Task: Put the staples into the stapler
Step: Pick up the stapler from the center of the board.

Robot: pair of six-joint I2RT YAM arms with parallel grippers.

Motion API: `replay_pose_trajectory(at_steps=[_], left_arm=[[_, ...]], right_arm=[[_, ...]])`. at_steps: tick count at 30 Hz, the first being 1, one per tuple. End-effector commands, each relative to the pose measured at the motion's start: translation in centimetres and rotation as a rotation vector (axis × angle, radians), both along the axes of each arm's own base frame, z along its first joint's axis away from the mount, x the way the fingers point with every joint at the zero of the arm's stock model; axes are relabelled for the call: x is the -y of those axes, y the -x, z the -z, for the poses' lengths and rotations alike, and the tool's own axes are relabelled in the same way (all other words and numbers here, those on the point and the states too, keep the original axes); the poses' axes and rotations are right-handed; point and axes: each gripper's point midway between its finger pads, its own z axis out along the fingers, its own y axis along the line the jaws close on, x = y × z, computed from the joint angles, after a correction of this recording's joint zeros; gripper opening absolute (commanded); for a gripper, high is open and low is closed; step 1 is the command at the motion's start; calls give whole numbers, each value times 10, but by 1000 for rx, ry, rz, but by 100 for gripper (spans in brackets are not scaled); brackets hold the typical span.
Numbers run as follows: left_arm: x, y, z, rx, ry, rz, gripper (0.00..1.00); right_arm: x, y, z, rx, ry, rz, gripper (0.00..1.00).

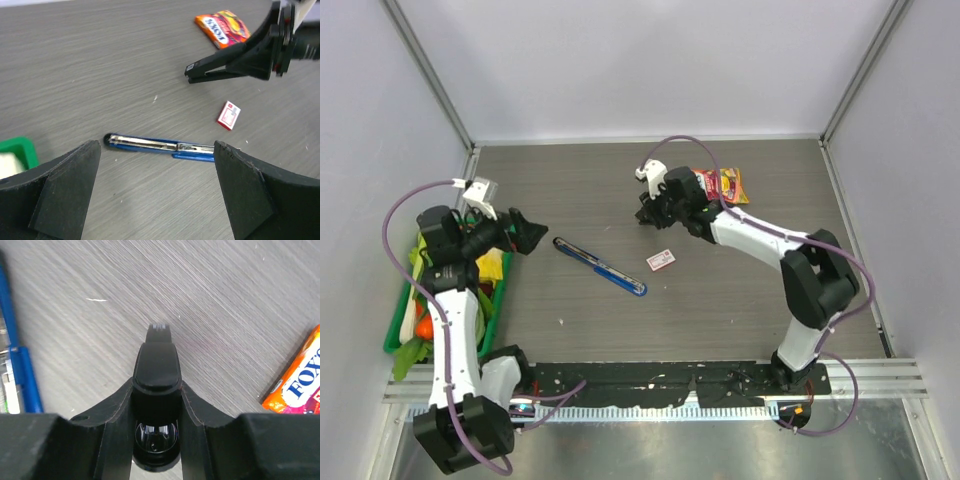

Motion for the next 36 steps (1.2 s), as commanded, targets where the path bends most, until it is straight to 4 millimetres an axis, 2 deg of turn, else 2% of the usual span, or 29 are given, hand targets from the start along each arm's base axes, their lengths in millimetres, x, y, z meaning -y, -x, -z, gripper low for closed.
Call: replay_pose_trajectory(at_steps=[1,3,7,9,12,13,14,16,17,18,20,23,25,30,36], left_arm=[[30,11,-24,142,-113,218,100],[36,10,-25,150,-131,239,100],[48,5,-22,146,-135,295,100],[63,8,-20,157,-141,357,100],[85,9,-14,180,-175,448,100],[91,9,-13,193,-181,469,100],[104,11,-11,195,-180,520,100],[114,7,-16,229,-188,557,100],[123,5,-12,212,-177,591,100],[128,2,-17,227,-182,607,100],[141,0,-14,219,-188,651,100],[163,-9,-2,209,-235,703,100],[171,-22,11,185,-274,709,100],[204,-21,23,137,-246,844,100],[225,-14,26,161,-205,941,100]], right_arm=[[-9,23,-60,79,-88,-128,1],[-8,29,-60,68,-94,-138,1],[0,29,-33,26,-41,-123,1],[-2,30,-30,16,-44,-133,1],[-5,36,-40,20,-68,-169,1],[-6,38,-52,41,-80,-188,1],[-6,44,-55,33,-81,-205,1],[-7,53,-66,34,-97,-253,1],[-5,59,-78,55,-104,-269,1],[-4,62,-82,59,-108,-282,1],[-2,72,-91,70,-118,-320,1],[-2,83,-95,62,-124,-356,1],[-2,88,-104,73,-137,-375,1],[-1,108,-128,92,-170,-451,1],[2,137,-138,66,-201,-537,1]])
